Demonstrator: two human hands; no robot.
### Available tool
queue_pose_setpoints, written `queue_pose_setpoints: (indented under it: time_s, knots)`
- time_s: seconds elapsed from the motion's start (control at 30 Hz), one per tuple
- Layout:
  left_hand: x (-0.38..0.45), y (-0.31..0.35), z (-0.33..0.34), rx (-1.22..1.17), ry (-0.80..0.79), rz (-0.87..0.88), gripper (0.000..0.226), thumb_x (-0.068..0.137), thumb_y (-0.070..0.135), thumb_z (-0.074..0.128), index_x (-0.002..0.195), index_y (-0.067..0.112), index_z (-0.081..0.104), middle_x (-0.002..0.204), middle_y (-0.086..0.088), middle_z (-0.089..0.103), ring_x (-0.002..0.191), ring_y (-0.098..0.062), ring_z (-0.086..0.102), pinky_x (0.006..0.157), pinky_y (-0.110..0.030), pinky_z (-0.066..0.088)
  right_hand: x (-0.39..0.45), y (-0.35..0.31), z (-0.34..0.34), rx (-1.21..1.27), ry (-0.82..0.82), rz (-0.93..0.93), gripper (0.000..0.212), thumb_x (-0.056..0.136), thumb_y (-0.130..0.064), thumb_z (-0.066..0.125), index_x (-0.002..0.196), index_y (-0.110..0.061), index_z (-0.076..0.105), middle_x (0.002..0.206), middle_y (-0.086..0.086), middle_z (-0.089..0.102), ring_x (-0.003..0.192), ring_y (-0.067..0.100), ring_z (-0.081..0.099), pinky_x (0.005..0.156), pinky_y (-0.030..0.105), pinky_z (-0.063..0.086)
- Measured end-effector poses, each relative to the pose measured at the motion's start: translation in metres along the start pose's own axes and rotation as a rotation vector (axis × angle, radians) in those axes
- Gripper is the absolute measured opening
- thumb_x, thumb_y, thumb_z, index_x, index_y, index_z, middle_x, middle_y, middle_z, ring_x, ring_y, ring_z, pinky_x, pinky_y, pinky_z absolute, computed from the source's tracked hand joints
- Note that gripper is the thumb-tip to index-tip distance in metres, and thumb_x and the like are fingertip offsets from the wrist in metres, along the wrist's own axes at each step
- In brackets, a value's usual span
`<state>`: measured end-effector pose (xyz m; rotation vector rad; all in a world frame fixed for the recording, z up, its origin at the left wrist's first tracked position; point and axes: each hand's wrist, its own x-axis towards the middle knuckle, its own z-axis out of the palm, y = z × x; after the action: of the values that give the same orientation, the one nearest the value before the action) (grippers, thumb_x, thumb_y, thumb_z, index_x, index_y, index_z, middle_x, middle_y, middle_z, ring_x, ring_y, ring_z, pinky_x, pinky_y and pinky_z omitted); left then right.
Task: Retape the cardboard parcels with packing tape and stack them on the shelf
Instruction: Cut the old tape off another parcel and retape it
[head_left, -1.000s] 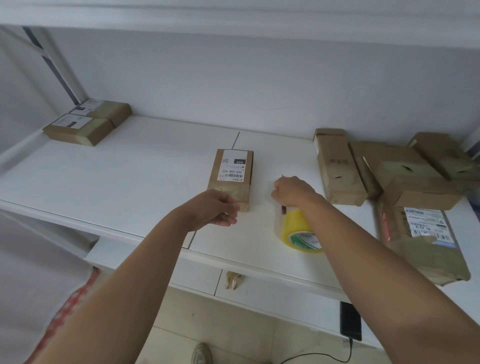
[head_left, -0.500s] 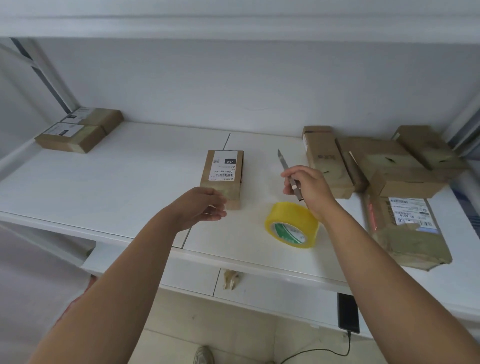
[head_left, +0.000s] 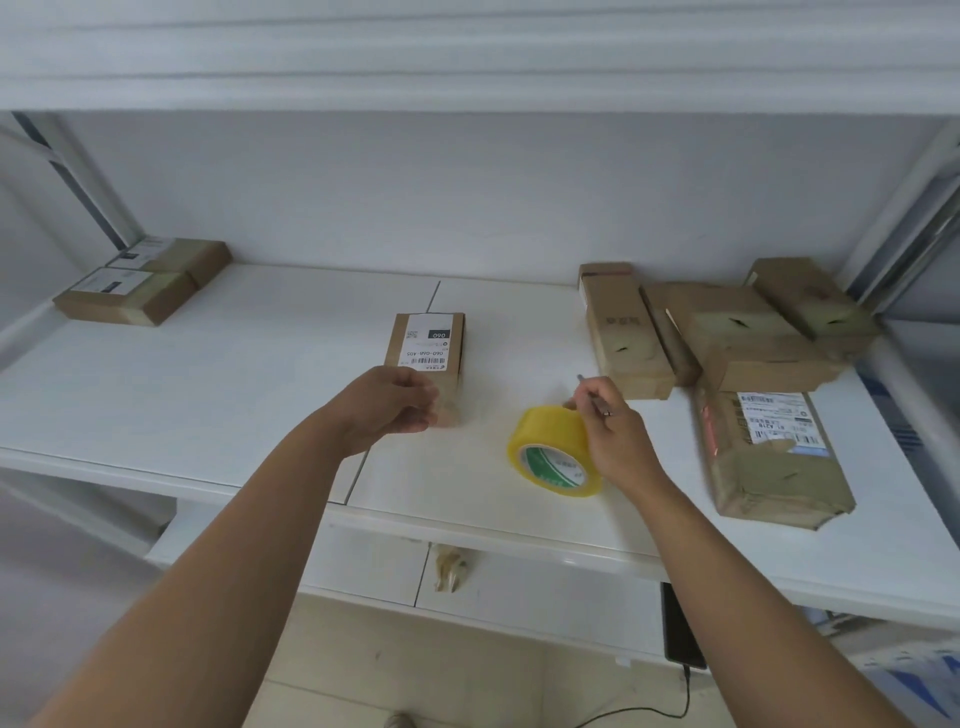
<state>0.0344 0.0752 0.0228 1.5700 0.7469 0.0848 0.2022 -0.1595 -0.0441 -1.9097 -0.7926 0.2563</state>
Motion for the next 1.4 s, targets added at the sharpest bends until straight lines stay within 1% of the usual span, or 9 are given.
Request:
queue_pose_setpoints:
  time_s: [0.07,0.2,0.33,0.6,0.93,1.03,1.1,1.2,1.4]
  knots:
    - [0.0,-0.002,-0.001,0.041,0.035,0.001,0.01,0.097,0.006,0.06,0.088,0.007,0.064,0.08,-0.005,0.065,0.072,-0.016,0.067,0.067,-0.024,0.055,-0.008,0.006,0.002,-0.018,-0.007,0.016,0.017,0.106,-0.017,0.04,0.096,-0.022,0.052,0.095,-0.009,0.061,0.085,0.011,0.058,0.077,0.026,0.042]
    - [0.001,-0.01,-0.002,0.114,0.11,-0.008,0.008,0.096,0.007,0.063,0.089,0.006,0.064,0.087,-0.008,0.068,0.068,-0.013,0.068,0.063,-0.022,0.054,-0.009,0.003,0.001,0.068,-0.024,0.093,0.019,0.107,-0.019,0.04,0.092,-0.019,0.052,0.086,-0.011,0.056,0.081,0.005,0.052,0.071,0.009,0.037]
    - [-0.002,-0.025,0.0,0.122,0.134,-0.034,0.007,0.094,0.005,0.065,0.088,0.004,0.065,0.084,-0.01,0.067,0.07,-0.015,0.068,0.065,-0.023,0.054,0.001,-0.008,-0.021,0.004,-0.11,0.062,0.021,0.106,-0.02,0.043,0.088,-0.021,0.055,0.083,-0.008,0.057,0.079,0.003,0.052,0.071,0.014,0.037]
    - [-0.007,-0.043,0.0,0.113,0.139,-0.123,0.007,0.096,0.0,0.06,0.091,-0.001,0.066,0.087,-0.014,0.066,0.073,-0.018,0.068,0.06,-0.02,0.055,0.01,-0.026,-0.049,-0.543,-0.432,-0.001,0.024,0.104,-0.031,0.038,0.105,-0.019,0.058,0.099,0.008,0.066,0.09,0.027,0.061,0.08,0.041,0.05]
    - [-0.015,-0.036,-0.004,-0.028,0.01,-0.174,0.008,0.094,0.004,0.063,0.099,0.0,0.068,0.085,-0.013,0.069,0.082,-0.024,0.072,0.078,-0.031,0.059,0.024,-0.044,-0.055,-0.98,-0.494,0.01,0.027,0.104,-0.033,0.035,0.109,-0.014,0.054,0.104,0.009,0.065,0.092,0.029,0.061,0.07,0.037,0.046]
    - [-0.015,-0.029,-0.005,-0.014,0.016,-0.168,0.008,0.097,0.003,0.06,0.099,0.001,0.067,0.085,-0.01,0.069,0.077,-0.02,0.071,0.07,-0.026,0.059,0.05,-0.073,-0.032,-0.562,-0.296,-0.098,0.03,0.104,-0.038,0.038,0.118,-0.02,0.058,0.097,0.006,0.073,0.09,0.027,0.069,0.08,0.038,0.054]
    - [-0.015,-0.025,-0.006,0.01,0.031,-0.164,0.008,0.096,0.002,0.06,0.097,0.003,0.068,0.083,-0.007,0.069,0.072,-0.016,0.07,0.066,-0.024,0.057,0.06,-0.094,-0.002,-0.08,-0.294,-0.02,0.035,0.105,-0.041,0.039,0.12,-0.018,0.06,0.08,0.007,0.074,0.071,0.023,0.072,0.074,0.032,0.056]
    - [-0.014,-0.025,-0.008,0.024,0.05,-0.149,0.006,0.092,0.004,0.067,0.097,0.003,0.068,0.082,-0.006,0.07,0.07,-0.014,0.068,0.064,-0.022,0.055,0.066,-0.094,0.036,0.322,-0.346,0.133,0.034,0.105,-0.033,0.045,0.108,-0.007,0.067,0.067,0.008,0.065,0.061,0.021,0.058,0.062,0.029,0.051]
    - [-0.017,-0.037,-0.009,0.092,0.072,-0.142,0.005,0.091,0.002,0.068,0.096,0.0,0.069,0.082,-0.01,0.071,0.072,-0.016,0.071,0.064,-0.021,0.056,0.069,-0.064,0.035,0.649,-0.339,0.291,0.016,0.095,-0.008,0.053,0.083,-0.009,0.064,0.063,0.007,0.062,0.06,0.017,0.056,0.06,0.027,0.048]
